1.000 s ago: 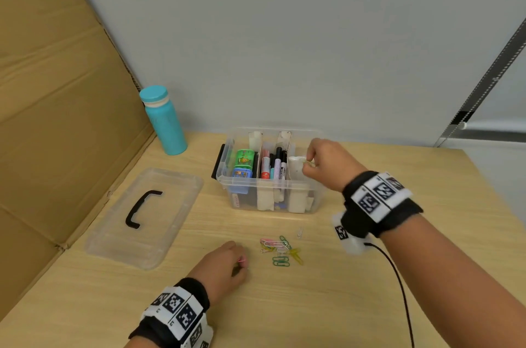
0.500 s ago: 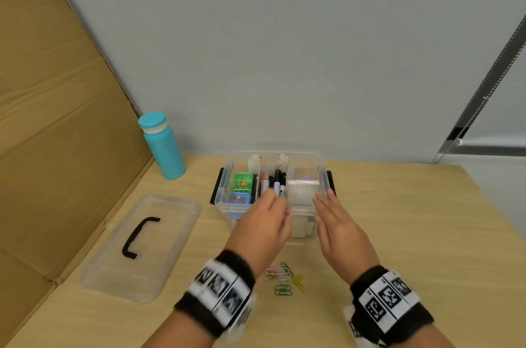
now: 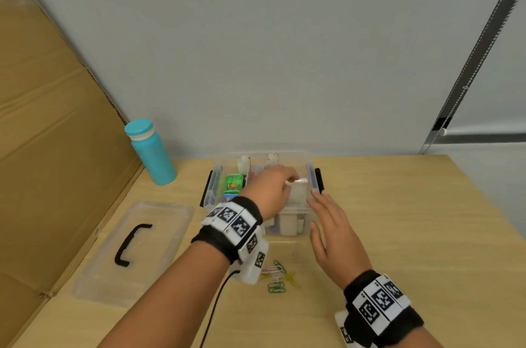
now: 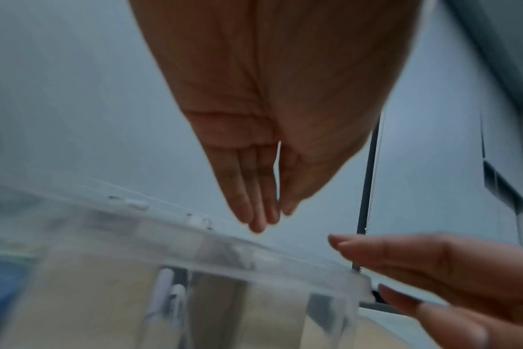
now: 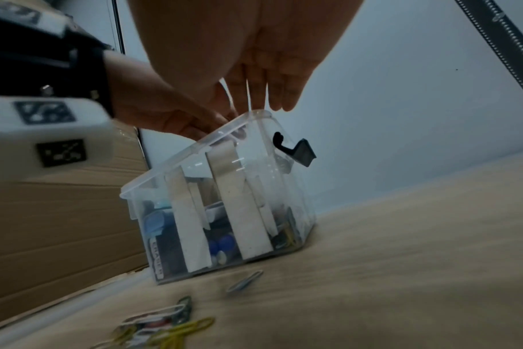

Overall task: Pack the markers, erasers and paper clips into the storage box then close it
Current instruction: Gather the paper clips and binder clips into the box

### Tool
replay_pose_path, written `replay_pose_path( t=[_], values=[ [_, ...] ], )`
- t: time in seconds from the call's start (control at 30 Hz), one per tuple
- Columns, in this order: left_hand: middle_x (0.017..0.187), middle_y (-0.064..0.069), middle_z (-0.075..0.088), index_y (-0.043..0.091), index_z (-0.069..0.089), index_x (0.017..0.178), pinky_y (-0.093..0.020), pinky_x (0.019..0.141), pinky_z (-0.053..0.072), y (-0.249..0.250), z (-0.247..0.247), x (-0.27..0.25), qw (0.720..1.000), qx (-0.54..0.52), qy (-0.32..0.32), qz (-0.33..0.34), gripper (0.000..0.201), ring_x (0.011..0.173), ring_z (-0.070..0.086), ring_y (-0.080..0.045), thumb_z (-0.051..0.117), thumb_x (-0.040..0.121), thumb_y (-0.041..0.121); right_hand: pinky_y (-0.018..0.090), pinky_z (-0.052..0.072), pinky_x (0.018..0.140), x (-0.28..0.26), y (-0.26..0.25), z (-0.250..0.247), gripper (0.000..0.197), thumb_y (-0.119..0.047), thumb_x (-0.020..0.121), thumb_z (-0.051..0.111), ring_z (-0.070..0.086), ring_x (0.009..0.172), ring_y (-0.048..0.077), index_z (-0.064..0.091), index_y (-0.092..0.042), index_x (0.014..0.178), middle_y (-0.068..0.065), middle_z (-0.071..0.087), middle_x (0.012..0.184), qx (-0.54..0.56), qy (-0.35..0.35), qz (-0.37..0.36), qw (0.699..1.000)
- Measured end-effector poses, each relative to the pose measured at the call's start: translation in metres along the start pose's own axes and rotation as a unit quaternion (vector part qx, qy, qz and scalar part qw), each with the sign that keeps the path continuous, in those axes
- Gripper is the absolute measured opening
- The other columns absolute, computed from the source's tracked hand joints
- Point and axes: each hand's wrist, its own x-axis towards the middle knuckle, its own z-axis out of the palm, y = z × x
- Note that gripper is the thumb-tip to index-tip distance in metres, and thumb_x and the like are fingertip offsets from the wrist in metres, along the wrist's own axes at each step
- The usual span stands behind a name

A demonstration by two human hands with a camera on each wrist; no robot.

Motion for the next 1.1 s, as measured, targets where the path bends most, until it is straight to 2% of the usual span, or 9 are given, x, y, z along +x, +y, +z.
replay_pose_path(
  t=[0.13,0.2,0.27,0.4,0.53,0.63,0.83,0.93,1.1],
  values=[
    [0.101,0.015,0.049,0.022,0.057,0.110,-0.012,0.073,0.045,-0.016,0.007,-0.060,0.995,-0.035,0.081,0.035,0.018,0.082,0.056,-0.004,0.047,0.095,0.020,0.015,0.034,0.093,-0.022,-0.008,-0.006,0.028,-0.023,0.089,0.042,0.043,0.108,0.010,0.054,-0.016,0.113,-0.005,0.048,0.115,0.040,0.029,0.005,0.999],
    [0.097,0.018,0.049,0.026,0.057,0.107,-0.012,0.071,0.045,-0.031,0.023,-0.085,0.998,-0.037,0.050,0.003,0.015,0.081,0.055,-0.001,0.050,0.094,0.022,0.018,0.039,0.082,-0.028,-0.009,-0.002,0.022,-0.025,0.088,0.041,0.042,0.096,0.007,0.054,-0.018,0.105,-0.008,0.046,0.103,0.038,-0.027,0.008,0.999],
    [0.106,0.016,0.053,0.029,0.055,0.114,-0.022,0.081,0.051,-0.047,0.044,-0.101,0.999,-0.021,-0.016,-0.043,0.022,0.091,0.056,-0.002,0.054,0.092,0.030,0.021,0.044,0.083,-0.029,-0.008,0.005,0.024,-0.031,0.090,0.045,0.042,0.097,0.005,0.053,-0.020,0.110,-0.010,0.043,0.105,0.018,-0.132,0.026,0.991],
    [0.129,0.010,0.045,0.026,0.042,0.137,-0.029,0.100,0.042,-0.059,0.078,-0.106,0.989,0.023,-0.131,-0.072,0.056,0.117,0.046,-0.010,0.062,0.086,0.039,0.029,0.040,0.104,-0.019,-0.010,0.022,0.081,-0.050,0.074,0.071,0.039,0.120,0.017,0.034,-0.014,0.137,0.000,0.033,0.127,-0.027,-0.327,0.140,0.934],
    [0.122,0.008,0.049,0.025,0.051,0.131,-0.030,0.098,0.043,-0.061,0.093,-0.097,0.989,0.032,-0.119,-0.085,0.049,0.115,0.046,-0.012,0.064,0.085,0.033,0.035,0.037,0.106,-0.011,-0.019,0.039,0.101,-0.052,0.058,0.083,0.034,0.121,0.021,0.032,-0.012,0.136,0.004,0.030,0.127,-0.045,-0.373,0.176,0.910],
    [0.113,0.004,0.054,0.022,0.061,0.116,-0.026,0.091,0.045,-0.061,0.094,-0.095,0.990,0.018,-0.105,-0.094,0.032,0.106,0.054,-0.014,0.065,0.085,0.025,0.033,0.039,0.103,-0.013,-0.027,0.049,0.089,-0.047,0.064,0.081,0.038,0.118,0.022,0.037,-0.011,0.132,0.005,0.034,0.128,-0.031,-0.371,0.163,0.914],
    [0.110,-0.003,0.059,0.019,0.065,0.109,-0.027,0.085,0.043,-0.058,0.092,-0.094,0.988,0.056,-0.100,-0.102,0.021,0.102,0.058,-0.019,0.055,0.091,0.020,0.029,0.040,0.089,-0.020,-0.039,0.055,0.028,-0.018,0.093,0.052,0.050,0.109,0.024,0.049,-0.008,0.119,0.009,0.046,0.124,-0.047,-0.343,0.105,0.932],
    [0.109,-0.007,0.059,0.016,0.063,0.108,-0.030,0.082,0.044,-0.054,0.092,-0.092,0.982,0.113,-0.119,-0.092,0.021,0.098,0.058,-0.025,0.048,0.093,0.018,0.028,0.038,0.077,-0.018,-0.041,0.057,0.027,-0.004,0.091,0.041,0.053,0.105,0.028,0.051,-0.005,0.116,0.013,0.051,0.120,-0.080,-0.333,0.091,0.935],
    [0.113,-0.010,0.057,0.013,0.054,0.119,-0.036,0.077,0.045,-0.054,0.094,-0.090,0.972,0.164,-0.150,-0.071,0.027,0.098,0.059,-0.030,0.043,0.094,0.012,0.030,0.041,0.073,-0.013,-0.040,0.053,0.024,-0.006,0.091,0.044,0.058,0.101,0.029,0.053,-0.005,0.113,0.013,0.057,0.110,-0.115,-0.342,0.096,0.928]
  ],
)
